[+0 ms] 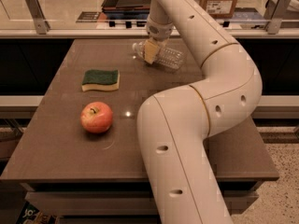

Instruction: Place water bottle upright

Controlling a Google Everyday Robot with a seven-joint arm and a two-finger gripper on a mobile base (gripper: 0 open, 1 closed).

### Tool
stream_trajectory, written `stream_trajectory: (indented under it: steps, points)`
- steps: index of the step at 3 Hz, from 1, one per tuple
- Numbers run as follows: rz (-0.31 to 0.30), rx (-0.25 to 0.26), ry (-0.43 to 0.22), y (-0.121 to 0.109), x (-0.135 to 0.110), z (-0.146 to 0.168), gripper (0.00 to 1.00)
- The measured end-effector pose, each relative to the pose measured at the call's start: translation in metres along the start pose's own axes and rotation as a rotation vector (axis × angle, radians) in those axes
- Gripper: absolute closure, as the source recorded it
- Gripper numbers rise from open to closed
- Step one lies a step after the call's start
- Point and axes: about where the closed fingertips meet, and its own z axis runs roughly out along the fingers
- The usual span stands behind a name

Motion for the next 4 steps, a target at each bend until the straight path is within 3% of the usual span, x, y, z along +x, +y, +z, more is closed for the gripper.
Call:
stream_trajectory:
  steps: [1,2,4]
  points:
    - [0.000,0.000,0.000,0.000,0.000,-0.002,1.00]
    - [0.000,0.000,0.000,0.000,0.000,-0.002,1.00]
    - [0.030,0.025,-0.090,-0.011,0.008,-0.030,1.00]
